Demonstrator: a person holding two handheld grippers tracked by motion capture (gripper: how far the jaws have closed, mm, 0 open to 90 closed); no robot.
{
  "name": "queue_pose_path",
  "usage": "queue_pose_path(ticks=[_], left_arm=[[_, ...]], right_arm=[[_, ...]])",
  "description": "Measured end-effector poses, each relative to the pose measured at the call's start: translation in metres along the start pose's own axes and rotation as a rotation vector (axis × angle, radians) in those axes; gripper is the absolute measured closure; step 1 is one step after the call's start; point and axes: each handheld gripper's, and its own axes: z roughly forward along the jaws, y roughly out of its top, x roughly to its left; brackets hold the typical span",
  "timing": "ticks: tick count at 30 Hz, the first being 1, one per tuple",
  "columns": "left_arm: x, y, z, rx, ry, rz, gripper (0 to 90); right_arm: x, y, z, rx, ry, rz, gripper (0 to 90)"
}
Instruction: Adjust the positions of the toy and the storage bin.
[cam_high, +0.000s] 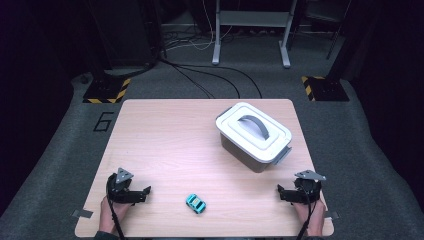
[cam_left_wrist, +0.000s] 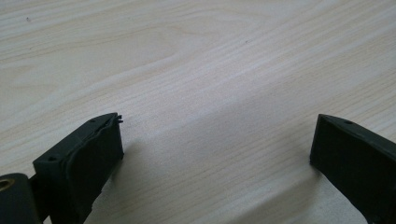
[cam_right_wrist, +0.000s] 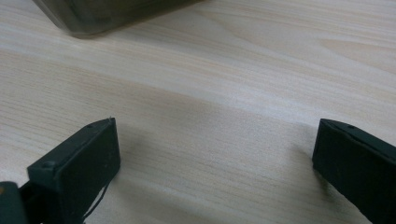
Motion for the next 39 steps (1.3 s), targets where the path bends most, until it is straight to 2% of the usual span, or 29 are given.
queue_pose_path(ticks=[10,17,30,39], left_arm=[[0.0,0.0,0.001,0.006,-0.002,-0.002,0.1],[-0.001,0.0,0.001,0.005,0.001,-0.005,0.0],[0.0,0.0,0.0,0.013,0.0,0.005,0.0],[0.0,0.0,0.0,0.012,0.0,0.005,0.0]], right_arm=[[0.0,0.003,0.0,0.025,0.013,-0.003,0.3],[0.002,0.005,-0.008,0.043,0.057,0.006,1.4],[0.006,0.021,-0.032,0.018,0.092,-0.01,2.1],[0.007,0.031,-0.041,0.016,0.103,-0.029,2.5]])
